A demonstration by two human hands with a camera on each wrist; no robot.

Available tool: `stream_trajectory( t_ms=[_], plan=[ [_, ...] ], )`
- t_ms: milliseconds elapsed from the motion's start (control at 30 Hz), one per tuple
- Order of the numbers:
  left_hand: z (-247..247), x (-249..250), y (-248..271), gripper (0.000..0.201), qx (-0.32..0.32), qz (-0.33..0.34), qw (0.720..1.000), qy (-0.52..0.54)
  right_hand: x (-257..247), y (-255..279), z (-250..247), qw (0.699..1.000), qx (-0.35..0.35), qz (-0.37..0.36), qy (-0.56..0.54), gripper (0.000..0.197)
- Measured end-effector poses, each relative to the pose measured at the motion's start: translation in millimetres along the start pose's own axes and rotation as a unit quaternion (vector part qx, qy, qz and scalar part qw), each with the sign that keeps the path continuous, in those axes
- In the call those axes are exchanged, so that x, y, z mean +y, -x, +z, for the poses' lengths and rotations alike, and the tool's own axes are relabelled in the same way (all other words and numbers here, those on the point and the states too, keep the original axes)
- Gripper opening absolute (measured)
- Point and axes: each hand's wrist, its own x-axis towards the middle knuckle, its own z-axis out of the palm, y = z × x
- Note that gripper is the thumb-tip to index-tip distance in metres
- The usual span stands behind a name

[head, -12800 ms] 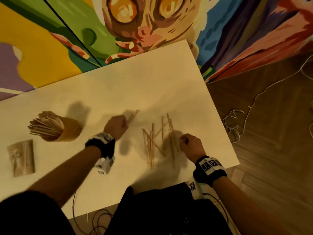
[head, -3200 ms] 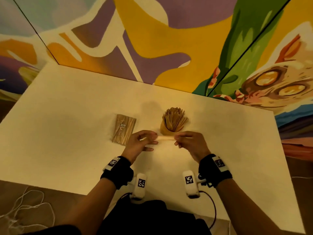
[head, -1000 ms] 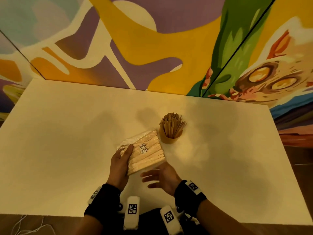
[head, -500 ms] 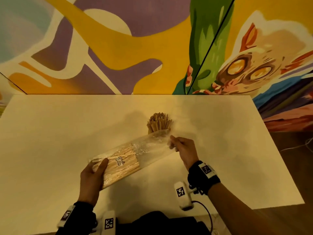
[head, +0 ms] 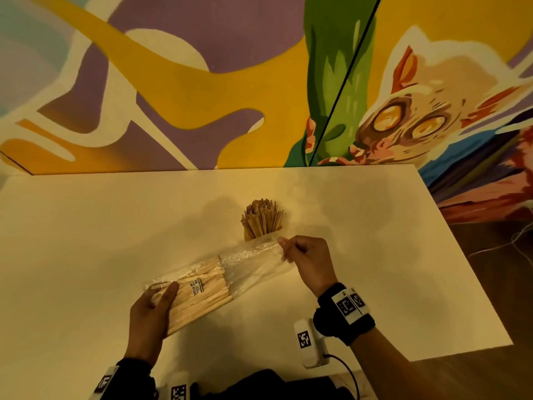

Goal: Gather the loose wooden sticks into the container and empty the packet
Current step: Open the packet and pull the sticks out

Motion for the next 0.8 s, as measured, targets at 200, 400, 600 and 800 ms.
stream_trajectory(
  t_ms=[200, 400, 600, 800],
  plan=[
    [-5, -3, 0, 0.010, 0.008, 0.000, 1.000, -0.006, -2, -6, 1, 1.000, 0.007, 0.001, 0.008, 0.017],
    [-10, -4, -2, 0.009, 0.010, 0.023, 1.000, -0.017, 2, -5, 3, 0.994, -0.044, 0.090, 0.037, 0.024],
    [-14, -8, -6, 0.006, 0.007, 0.029, 0.999, -0.030, 10, -3, 3, 0.983, -0.127, 0.109, 0.075, 0.024],
    [-18, -13, -10, 0.012, -0.010, 0.026, 0.998, -0.050, -10, -6, 12, 0.986, -0.125, 0.033, -0.105, 0.006]
  ],
)
